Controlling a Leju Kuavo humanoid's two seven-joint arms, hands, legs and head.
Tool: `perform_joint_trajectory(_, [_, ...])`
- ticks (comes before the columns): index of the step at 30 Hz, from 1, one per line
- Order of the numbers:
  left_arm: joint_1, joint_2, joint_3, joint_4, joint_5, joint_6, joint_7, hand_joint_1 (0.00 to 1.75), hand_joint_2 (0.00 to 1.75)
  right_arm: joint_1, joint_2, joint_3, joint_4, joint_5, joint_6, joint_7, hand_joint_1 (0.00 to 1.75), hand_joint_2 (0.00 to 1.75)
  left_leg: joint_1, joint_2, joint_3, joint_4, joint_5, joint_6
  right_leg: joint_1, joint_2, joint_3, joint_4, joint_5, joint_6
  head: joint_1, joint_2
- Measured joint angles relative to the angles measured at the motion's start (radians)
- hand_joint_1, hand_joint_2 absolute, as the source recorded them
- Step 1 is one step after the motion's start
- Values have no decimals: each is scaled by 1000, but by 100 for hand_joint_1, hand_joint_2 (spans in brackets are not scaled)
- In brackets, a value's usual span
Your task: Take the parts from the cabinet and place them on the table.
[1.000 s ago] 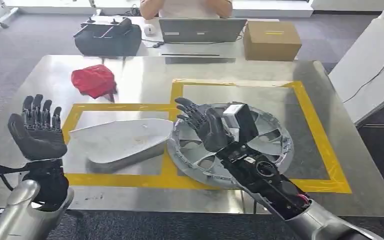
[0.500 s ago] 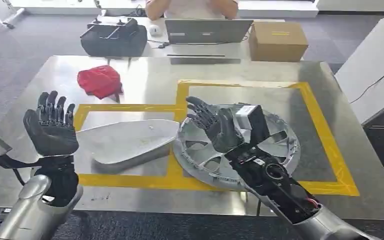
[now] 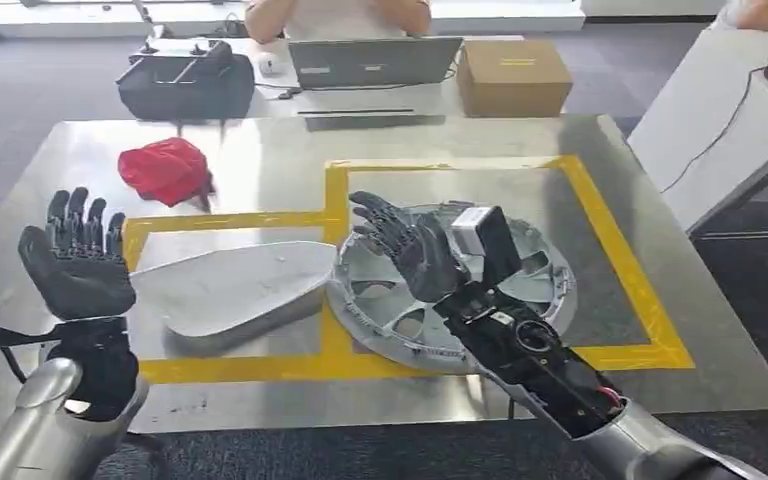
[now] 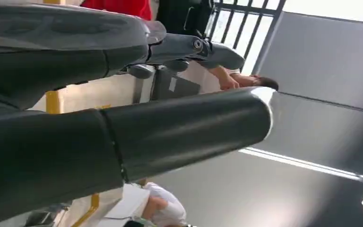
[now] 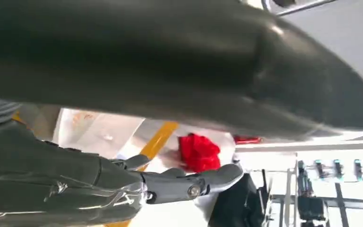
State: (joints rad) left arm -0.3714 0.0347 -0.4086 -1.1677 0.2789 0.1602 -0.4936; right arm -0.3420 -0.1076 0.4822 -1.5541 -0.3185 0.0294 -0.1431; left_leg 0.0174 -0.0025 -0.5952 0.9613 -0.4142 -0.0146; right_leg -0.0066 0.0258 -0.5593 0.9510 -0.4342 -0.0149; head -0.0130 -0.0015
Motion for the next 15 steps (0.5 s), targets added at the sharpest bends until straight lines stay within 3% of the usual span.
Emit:
perform_joint_trajectory(3, [0,-1,0,0,0,1,3,0,0,0,0,0,0,1,0,0,0,0,-4,-3,1,0,-1,4,-1,-2,6,-6,4,-1,12,0])
perform_joint_trajectory(8, [1,-2,0,0,0,5,9,0,0,0,0,1,0,2,-2,1,0,0,-7,-3,1,1,-3,13,-3,-2,9,-13,9,10,25,0])
perform_joint_trajectory(13, [1,-2,0,0,-3,8,9,0,0,2,0,1,0,3,-2,1,0,0,-9,-3,1,2,-5,16,-6,-2,10,-15,7,37,26,0])
perform_joint_trajectory(14, [1,-1,0,-1,-3,8,9,0,0,3,0,1,0,3,-2,1,0,0,-18,-3,-1,9,-9,22,-10,-2,14,-26,11,46,24,0])
perform_joint_trajectory(15, [2,-1,0,-3,-3,8,11,0,0,4,0,2,-2,5,-3,2,0,0,-17,-4,2,2,-6,35,-14,-1,17,-30,15,63,19,0])
